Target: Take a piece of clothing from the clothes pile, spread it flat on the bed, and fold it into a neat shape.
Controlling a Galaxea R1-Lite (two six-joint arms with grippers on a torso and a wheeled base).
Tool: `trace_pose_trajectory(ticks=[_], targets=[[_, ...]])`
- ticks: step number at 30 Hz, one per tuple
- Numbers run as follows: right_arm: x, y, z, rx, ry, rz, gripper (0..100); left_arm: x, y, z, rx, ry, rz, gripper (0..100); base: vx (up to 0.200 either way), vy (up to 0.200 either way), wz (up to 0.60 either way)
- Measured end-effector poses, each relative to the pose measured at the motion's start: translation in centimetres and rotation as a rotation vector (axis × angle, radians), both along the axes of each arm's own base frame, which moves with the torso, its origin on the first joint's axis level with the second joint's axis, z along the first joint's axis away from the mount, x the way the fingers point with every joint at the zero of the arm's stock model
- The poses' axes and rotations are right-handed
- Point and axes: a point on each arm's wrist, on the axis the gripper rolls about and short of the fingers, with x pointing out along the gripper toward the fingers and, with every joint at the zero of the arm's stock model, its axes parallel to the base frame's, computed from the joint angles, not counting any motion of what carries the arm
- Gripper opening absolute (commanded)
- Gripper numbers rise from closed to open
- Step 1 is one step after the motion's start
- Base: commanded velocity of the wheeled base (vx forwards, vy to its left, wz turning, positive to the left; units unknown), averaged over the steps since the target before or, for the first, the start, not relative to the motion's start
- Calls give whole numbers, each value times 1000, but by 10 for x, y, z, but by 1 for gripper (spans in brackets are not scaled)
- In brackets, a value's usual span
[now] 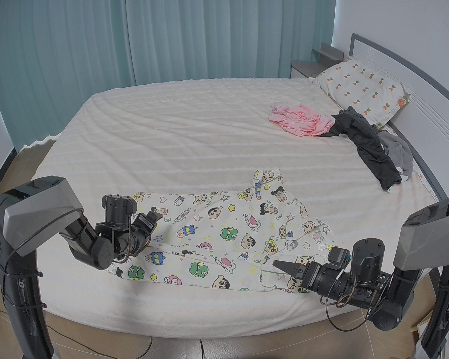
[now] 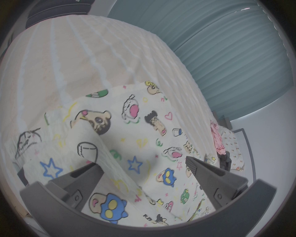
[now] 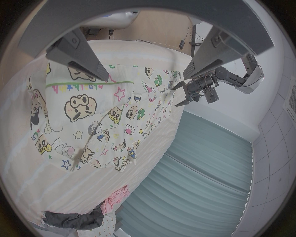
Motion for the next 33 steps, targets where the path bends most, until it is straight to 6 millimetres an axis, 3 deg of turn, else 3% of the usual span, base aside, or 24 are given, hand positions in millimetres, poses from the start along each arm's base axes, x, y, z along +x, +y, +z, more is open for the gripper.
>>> trace_pose_trajectory(ticks=[9,17,25,33], targets=[[0,0,-4,-20,1,5,100,22,5,23,-20,-101,25,100,0,0,0],[0,0,-7,-33,5,7,100,42,25,34,-25,-122,58,100,0,0,0],[0,0,-8,-37,8,8,100,37,59,35,2,-78,-149,100,0,0,0],[0,0,-9,-41,10,10,100,20,90,29,281,-39,-409,100,0,0,0]])
